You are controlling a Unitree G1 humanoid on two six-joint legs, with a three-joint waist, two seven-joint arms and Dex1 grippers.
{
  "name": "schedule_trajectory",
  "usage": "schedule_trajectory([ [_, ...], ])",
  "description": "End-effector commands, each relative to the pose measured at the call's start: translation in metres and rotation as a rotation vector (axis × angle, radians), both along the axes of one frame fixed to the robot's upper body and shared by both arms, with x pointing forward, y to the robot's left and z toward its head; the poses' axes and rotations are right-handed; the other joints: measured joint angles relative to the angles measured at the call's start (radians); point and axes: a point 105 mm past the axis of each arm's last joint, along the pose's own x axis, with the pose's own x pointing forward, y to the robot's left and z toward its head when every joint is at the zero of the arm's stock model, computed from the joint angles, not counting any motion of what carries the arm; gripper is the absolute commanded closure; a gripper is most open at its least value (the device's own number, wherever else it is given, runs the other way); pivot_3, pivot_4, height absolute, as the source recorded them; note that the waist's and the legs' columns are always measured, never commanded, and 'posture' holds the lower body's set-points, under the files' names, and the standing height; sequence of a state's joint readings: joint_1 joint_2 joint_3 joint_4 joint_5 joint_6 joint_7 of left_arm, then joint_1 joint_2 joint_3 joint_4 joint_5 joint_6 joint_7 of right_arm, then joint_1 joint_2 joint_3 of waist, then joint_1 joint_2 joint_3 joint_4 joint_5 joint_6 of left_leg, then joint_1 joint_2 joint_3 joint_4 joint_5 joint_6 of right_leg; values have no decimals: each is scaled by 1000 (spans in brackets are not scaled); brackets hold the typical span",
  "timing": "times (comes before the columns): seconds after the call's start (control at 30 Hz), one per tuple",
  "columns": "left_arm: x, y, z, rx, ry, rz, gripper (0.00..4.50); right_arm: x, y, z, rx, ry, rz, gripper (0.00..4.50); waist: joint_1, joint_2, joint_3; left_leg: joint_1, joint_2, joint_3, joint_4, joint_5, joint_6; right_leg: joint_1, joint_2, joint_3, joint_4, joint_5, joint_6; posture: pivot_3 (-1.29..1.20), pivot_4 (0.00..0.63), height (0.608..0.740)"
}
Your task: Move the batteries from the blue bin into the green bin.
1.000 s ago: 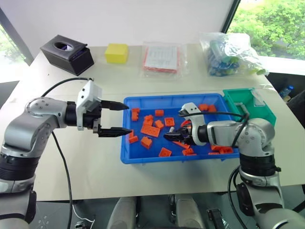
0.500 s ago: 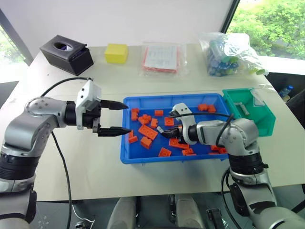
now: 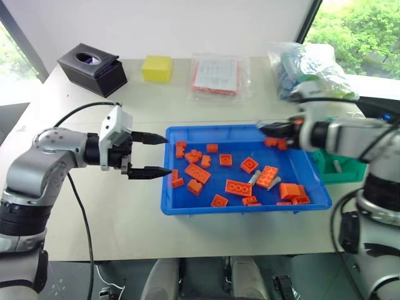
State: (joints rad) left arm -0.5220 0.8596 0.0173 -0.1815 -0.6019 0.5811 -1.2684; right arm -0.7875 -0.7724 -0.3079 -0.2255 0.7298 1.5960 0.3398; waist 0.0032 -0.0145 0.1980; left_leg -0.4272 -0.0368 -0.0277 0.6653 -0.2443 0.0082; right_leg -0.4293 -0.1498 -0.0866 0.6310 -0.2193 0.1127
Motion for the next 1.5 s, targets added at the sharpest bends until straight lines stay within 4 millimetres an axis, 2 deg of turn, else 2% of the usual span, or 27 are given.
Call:
schedule_trajectory([
  [0.03, -5, -3, 9, -12, -28, -32, 0, -6, -53, 14, -61, -61, -152, 4394, 2, 0, 0, 0, 0, 0, 0, 0, 0, 0, 0, 0, 0, 0, 0, 0, 150, 692],
  [0.07, -4, -4, 9, -21, -21, -34, 0, -9, -70, 13, -81, -57, -197, 4394, 4, 0, 0, 0, 0, 1, 0, 0, 0, 0, 0, 0, 0, 0, 0, 0, 150, 692],
  [0.13, -3, -4, 13, -48, -7, -33, 0, -13, -90, 6, -101, -37, -244, 4394, 7, 0, 0, 0, 0, 2, 0, 0, 0, 0, -1, 0, 0, 0, 0, 0, 150, 692],
  [0.23, 1, -6, 18, -108, 21, -9, 0, -18, -104, -11, -172, -14, -261, 4394, 4, 0, 0, 0, 1, 2, 1, 0, 0, 0, -1, 0, 0, 0, 0, 0, 150, 692],
  [0.4, -1, -5, 8, -102, 45, 9, 0, -18, -124, -34, -285, -15, -299, 4394, -3, 1, 0, 1, 2, 2, 2, 0, 0, 0, 0, 0, 1, 0, 0, 0, 150, 692],
  [0.43, -2, -5, 8, -104, 48, 14, 0, -17, -127, -36, -291, -18, -308, 3353, -3, 1, 0, 1, 1, 2, 2, 0, 0, 0, 0, 0, 0, 0, 0, 0, 150, 692],
  [0.47, -2, -4, 7, -106, 52, 20, 0, -17, -130, -38, -302, -22, -316, 3090, -3, 1, 0, 1, 1, 2, 2, 0, 0, 0, 0, 0, 0, 0, 0, 0, 150, 692],
  [0.57, -3, 0, 4, -98, 60, 38, 0, -14, -132, -35, -327, -62, -314, 1517, 2, 0, 0, 1, 1, 2, 2, 0, 0, 0, 0, 0, 0, 0, 0, 0, 150, 692],
  [0.63, -5, 1, 2, -95, 63, 42, 0, -11, -124, -24, -309, -110, -275, 580, 4, 0, 0, 1, 1, 2, 2, 0, 0, 0, 0, 0, 0, 0, 0, 0, 150, 692],
  [0.73, -6, 2, 2, -97, 63, 47, 0, -8, -97, -5, -248, -179, -150, 580, 4, 1, 1, 1, 1, 2, 2, 0, 0, 0, 0, 0, 0, 0, 0, 0, 150, 692],
  [0.83, -6, 0, 3, -98, 59, 48, 0, -14, -49, 2, -210, -201, 77, 580, 5, 1, 1, 1, 2, 1, 2, 0, 0, 0, 0, 0, 0, 0, 0, 0, 150, 692],
  [0.93, -6, -1, 4, -101, 56, 46, 0, -25, -10, -3, -209, -187, 280, 580, 7, 1, 1, 1, 2, 0, 1, 0, 0, 1, 0, 0, 0, 0, 0, 0, 150, 692],
  [1.0, -5, -2, 4, -101, 52, 42, 0, -26, 1, -7, -188, -157, 329, 580, 8, 1, 1, 0, 1, 0, 2, 0, 0, 1, 0, 0, -1, 0, 0, 0, 150, 692],
  [1.07, -5, -3, 6, -102, 47, 40, 0, -31, 13, -23, -225, -106, 402, 580, 10, 0, 1, 0, 1, 0, 2, 0, 0, 1, 0, 0, -1, 0, 0, 0, 150, 692],
  [1.13, -5, -4, 7, -104, 42, 38, 0, -38, 20, -41, -277, -63, 478, 580, 13, 0, 1, 0, 1, 0, 2, 0, 0, 1, -1, 0, -2, 0, 0, 0, 150, 692],
  [1.2, -5, -6, 8, -105, 40, 36, 0, -38, 19, -51, -287, -34, 483, 580, 11, 0, 1, -1, 0, 0, 2, 0, 0, 1, -1, 0, -2, 0, 0, 0, 150, 692],
  [1.27, -6, -6, 8, -105, 37, 35, 0, -38, 17, -61, -274, 6, 467, 37, 10, 0, 1, 0, 0, 0, 2, 0, 0, 1, -1, 0, -2, 0, 0, 0, 150, 692],
  [1.5, -8, -4, 9, -105, 37, 42, 0, -46, 19, -83, -292, 50, 500, 16, 10, 0, 1, 0, 1, 0, 2, 0, 0, 1, 0, 0, -1, 0, 0, 0, 150, 692],
])
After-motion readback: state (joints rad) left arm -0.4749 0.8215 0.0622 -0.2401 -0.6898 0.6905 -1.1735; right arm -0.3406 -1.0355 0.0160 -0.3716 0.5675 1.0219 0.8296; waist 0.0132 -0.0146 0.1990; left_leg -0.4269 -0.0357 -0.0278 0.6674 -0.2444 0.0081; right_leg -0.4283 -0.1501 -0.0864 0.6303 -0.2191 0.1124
